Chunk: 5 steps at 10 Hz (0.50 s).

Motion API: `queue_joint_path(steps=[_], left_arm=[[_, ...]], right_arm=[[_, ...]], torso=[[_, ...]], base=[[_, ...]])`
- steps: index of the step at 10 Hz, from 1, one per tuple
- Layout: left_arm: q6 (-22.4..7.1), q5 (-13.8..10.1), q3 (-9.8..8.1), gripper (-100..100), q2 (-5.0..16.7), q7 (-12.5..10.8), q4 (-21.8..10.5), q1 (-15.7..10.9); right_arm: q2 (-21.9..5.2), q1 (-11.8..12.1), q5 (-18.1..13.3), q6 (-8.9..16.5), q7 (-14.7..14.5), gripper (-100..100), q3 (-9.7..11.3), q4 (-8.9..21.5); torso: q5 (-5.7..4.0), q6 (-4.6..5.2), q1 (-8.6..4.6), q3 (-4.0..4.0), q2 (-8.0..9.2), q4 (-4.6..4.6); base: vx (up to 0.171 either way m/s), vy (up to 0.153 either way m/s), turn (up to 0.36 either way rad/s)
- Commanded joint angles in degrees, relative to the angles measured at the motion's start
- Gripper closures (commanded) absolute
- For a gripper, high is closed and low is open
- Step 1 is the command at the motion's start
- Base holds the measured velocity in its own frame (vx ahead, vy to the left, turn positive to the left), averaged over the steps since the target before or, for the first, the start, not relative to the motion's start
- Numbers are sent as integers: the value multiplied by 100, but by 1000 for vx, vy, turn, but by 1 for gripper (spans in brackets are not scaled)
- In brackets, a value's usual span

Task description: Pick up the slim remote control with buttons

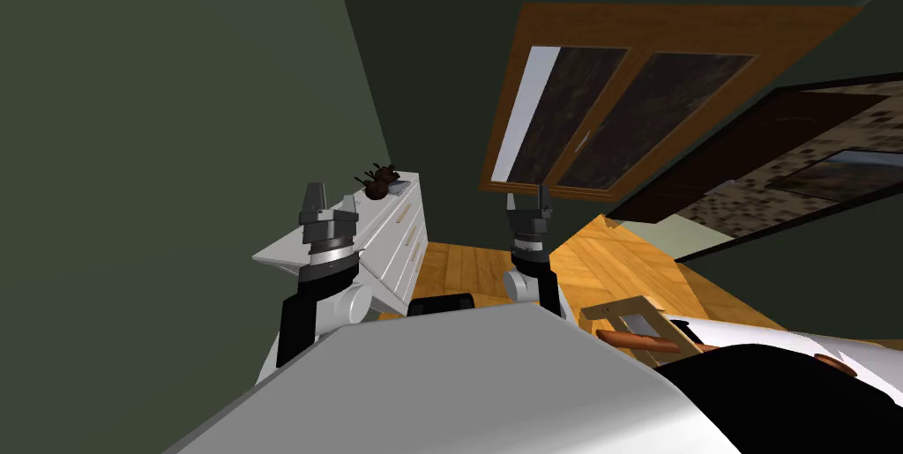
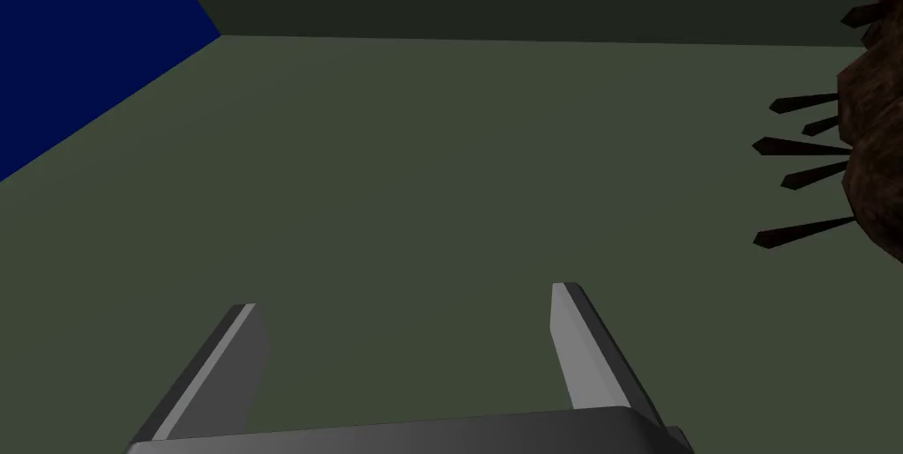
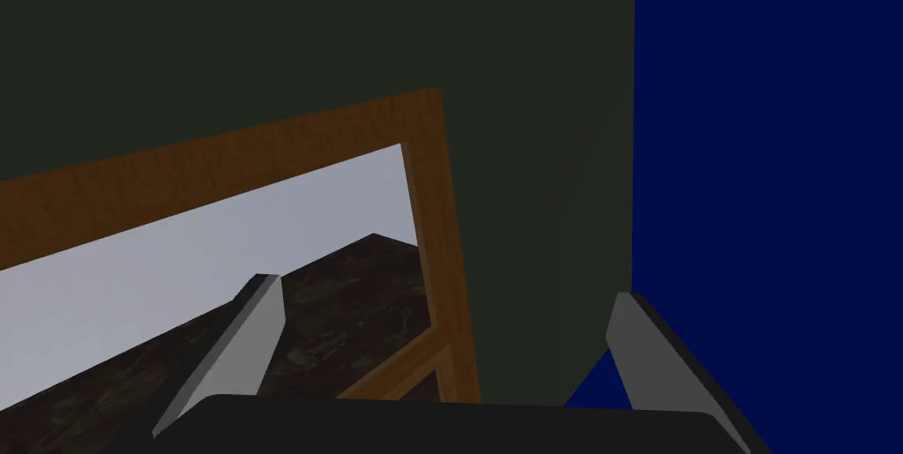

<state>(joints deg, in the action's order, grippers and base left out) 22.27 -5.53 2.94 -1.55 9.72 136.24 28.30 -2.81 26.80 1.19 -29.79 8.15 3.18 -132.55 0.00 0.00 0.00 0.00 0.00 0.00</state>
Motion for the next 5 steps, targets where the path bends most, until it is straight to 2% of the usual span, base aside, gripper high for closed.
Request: queue_joint_path(steps=[1,3,4,5], left_arm=[[92,16,0,-100,261,-8,-35,-53],[301,61,-7,-100,614,-14,-115,-176],[301,61,-7,-100,703,-14,-115,-176],[443,99,-16,-100,909,-11,-172,-260]], right_arm=[[0,0,0,0,0,0,0,0],[1,-1,0,0,0,0,1,0],[1,-1,0,0,0,0,1,0],[1,-1,0,0,0,0,1,0]], torso=[[0,0,0,0,0,0],[-7,2,-33,7,12,3],[-9,2,-40,10,18,4],[-7,0,-29,11,18,4]], base=[[-30,-52,-61],[-45,-105,-101],[-46,-73,-25],[-38,-72,-74]])
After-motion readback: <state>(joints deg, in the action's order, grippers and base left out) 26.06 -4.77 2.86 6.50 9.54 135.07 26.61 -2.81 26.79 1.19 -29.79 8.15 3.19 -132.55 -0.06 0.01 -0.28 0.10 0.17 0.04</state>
